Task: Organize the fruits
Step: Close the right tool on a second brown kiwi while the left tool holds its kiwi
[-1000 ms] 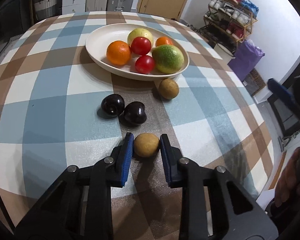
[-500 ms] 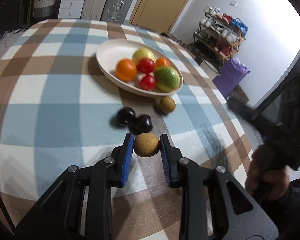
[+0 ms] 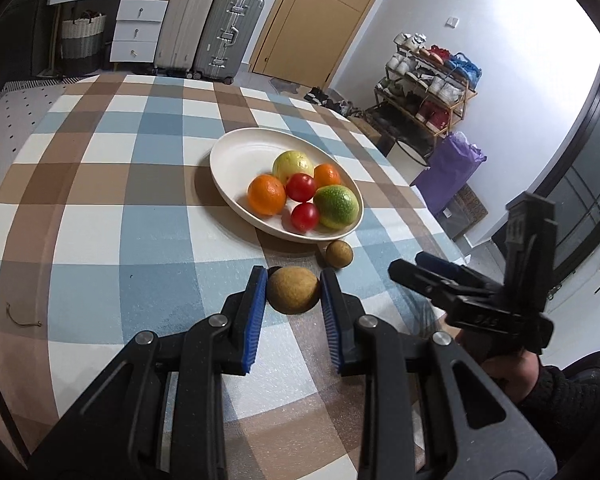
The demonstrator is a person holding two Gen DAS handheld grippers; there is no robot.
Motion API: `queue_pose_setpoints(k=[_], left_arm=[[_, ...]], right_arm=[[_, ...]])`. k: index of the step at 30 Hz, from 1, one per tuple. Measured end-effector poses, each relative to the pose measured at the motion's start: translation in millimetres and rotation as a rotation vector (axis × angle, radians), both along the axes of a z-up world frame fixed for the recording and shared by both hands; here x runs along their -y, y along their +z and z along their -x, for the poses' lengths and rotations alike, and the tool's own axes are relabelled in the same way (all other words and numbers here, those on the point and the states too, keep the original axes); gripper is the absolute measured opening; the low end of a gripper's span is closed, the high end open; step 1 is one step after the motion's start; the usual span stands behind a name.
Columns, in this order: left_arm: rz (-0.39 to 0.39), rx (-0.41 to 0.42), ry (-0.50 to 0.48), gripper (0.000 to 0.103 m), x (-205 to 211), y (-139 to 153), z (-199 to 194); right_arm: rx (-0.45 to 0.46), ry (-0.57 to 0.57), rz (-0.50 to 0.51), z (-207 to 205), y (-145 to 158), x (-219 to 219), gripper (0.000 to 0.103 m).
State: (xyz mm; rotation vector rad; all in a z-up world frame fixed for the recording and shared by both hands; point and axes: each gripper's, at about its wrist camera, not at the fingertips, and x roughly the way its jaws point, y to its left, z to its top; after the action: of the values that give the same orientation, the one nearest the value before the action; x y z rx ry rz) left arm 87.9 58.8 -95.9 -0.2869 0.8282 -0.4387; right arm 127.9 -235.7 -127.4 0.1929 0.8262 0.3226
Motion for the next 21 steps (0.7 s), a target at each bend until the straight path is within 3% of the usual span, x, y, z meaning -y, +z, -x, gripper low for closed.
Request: queue_pose_setpoints(k=[8, 21], left_arm=[[0.001, -0.03, 0.01, 0.024, -15.2, -8.8, -4.0], [0.022, -0.003, 0.094, 0.024, -44.2, 3.7, -10.7]], right_arm=[[-0.047, -0.012, 0.011, -12.1, -13.2, -2.5, 0.102], [-0.083, 0.006, 0.043, -20.0, -25.7, -13.0, 0.102]])
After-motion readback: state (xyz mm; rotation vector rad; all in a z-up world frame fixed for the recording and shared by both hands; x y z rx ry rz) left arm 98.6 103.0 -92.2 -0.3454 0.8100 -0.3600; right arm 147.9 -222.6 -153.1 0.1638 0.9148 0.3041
